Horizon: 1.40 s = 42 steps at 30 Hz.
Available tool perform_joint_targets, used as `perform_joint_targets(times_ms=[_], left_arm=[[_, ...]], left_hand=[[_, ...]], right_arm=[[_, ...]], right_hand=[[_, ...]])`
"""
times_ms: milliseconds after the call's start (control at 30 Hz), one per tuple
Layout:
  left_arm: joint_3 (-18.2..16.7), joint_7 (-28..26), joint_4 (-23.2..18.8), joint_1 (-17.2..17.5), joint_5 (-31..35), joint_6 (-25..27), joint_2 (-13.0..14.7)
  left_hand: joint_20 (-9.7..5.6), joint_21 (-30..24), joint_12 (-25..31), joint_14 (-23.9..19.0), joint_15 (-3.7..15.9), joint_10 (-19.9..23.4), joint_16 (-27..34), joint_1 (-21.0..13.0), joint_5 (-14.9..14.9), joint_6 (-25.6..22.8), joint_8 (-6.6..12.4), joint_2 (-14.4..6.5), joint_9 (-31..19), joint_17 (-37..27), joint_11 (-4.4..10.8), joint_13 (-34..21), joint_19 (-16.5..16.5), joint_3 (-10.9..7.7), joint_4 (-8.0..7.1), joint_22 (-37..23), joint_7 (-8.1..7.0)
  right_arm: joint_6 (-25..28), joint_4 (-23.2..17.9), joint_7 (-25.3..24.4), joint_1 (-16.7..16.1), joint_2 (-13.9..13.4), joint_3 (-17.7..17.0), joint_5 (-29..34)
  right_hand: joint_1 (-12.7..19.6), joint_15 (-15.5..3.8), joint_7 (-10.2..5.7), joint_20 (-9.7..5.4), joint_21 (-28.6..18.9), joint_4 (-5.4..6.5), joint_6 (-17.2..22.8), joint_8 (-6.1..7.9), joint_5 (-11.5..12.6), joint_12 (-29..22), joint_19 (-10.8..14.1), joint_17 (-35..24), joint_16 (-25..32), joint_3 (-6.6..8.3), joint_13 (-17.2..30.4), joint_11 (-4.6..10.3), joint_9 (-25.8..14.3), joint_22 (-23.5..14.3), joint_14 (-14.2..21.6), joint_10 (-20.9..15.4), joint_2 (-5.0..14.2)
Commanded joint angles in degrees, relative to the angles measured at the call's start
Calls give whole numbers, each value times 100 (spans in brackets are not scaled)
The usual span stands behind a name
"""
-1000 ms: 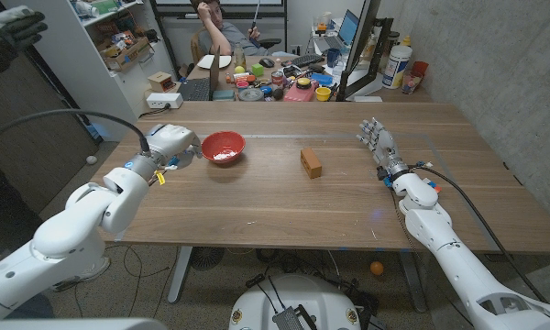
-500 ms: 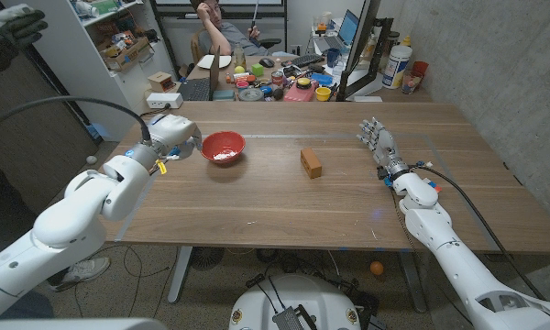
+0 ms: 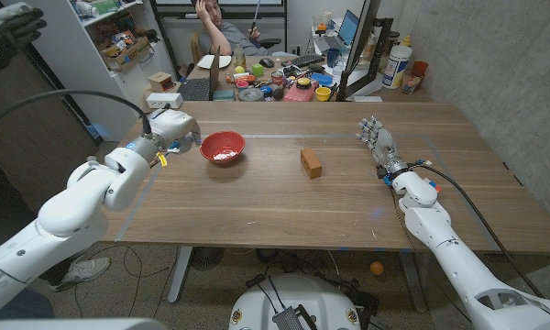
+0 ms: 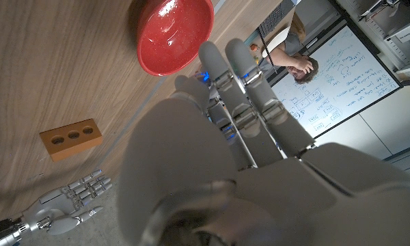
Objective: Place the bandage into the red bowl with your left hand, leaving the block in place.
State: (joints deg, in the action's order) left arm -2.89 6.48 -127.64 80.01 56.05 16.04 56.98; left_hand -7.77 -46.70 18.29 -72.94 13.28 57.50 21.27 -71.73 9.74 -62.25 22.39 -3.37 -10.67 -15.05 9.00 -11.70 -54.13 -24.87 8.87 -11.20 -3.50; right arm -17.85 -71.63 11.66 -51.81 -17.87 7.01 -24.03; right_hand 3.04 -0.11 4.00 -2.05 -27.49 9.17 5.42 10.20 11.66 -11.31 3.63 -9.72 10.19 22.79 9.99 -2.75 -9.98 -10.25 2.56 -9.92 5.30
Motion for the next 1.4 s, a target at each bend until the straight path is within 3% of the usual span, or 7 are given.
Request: perform_joint_targets(times_ms=[33, 333, 600, 733, 1133, 1400], left_arm=[[201, -100, 316, -385, -55, -35, 69], [541, -182, 663, -837, -162, -7, 157], [1064, -311, 1042, -1422, -209, 10, 169], [1404, -321, 1227, -1781, -217, -59, 158], [2283, -254, 1756, -2823, -179, -268, -78], [2693, -204, 1889, -3256, -24, -358, -242]], left_hand=[[-316, -30, -13, -43, 15, 743, -2, -30, 5, -50, -2, 17, -11, -19, 280, -518, -9, 10, -21, 5, -8], [-318, -52, -14, -50, 15, 765, -7, -35, 5, -66, -16, 22, -13, -26, 282, -535, -1, 12, -24, 6, -10], [-319, -66, -20, -58, 14, 775, -7, -39, 5, -82, -22, 26, -13, -30, 282, -538, 1, 14, -25, 7, -15], [-321, -96, -81, -65, 13, 667, -14, -37, 5, -96, -47, 34, -14, -39, 169, -552, 11, 20, -35, 9, -11], [-321, -126, -109, -60, 13, 651, -28, -41, 6, -104, -74, 36, -16, -46, 167, -564, 26, 22, -41, 13, -12], [-319, -153, -117, -64, 13, 681, -35, -46, 5, -134, -88, 38, -17, -53, 161, -573, 35, 22, -44, 16, -34]], right_arm=[[-1, -91, -24, -17, -16, 36, 41], [29, -225, -50, -8, -39, 125, 107], [-6, -278, -19, 43, -34, 228, 149], [-26, -306, -6, 65, -35, 274, 165], [-99, -329, 36, 90, -75, 345, 180], [-148, -282, 70, 105, -99, 353, 169]], right_hand=[[-50, 3, -4, -139, 15, -21, 47, 41, 39, -30, 54, -12, 3, 41, 29, 7, -25, -31, 55, -55, 280], [-49, -6, -6, -142, 25, -23, 44, 40, 39, -28, 54, -12, 0, 41, 29, 15, -24, -31, 50, -51, 278], [-49, 4, -3, -141, 32, -24, 47, 41, 40, -27, 60, -11, 2, 42, 29, 11, -24, -32, 54, -47, 278], [-51, -2, -5, -137, 39, -22, 47, 41, 39, -28, 55, -13, 2, 41, 29, 9, -24, -32, 53, -51, 278], [-51, -4, -4, -134, 50, -24, 47, 41, 39, -28, 59, -12, 2, 41, 29, 12, -24, -32, 55, -51, 275], [-49, -9, 1, -137, 60, -25, 49, 42, 40, -28, 61, -11, 3, 43, 29, 11, -24, -32, 60, -50, 275]])
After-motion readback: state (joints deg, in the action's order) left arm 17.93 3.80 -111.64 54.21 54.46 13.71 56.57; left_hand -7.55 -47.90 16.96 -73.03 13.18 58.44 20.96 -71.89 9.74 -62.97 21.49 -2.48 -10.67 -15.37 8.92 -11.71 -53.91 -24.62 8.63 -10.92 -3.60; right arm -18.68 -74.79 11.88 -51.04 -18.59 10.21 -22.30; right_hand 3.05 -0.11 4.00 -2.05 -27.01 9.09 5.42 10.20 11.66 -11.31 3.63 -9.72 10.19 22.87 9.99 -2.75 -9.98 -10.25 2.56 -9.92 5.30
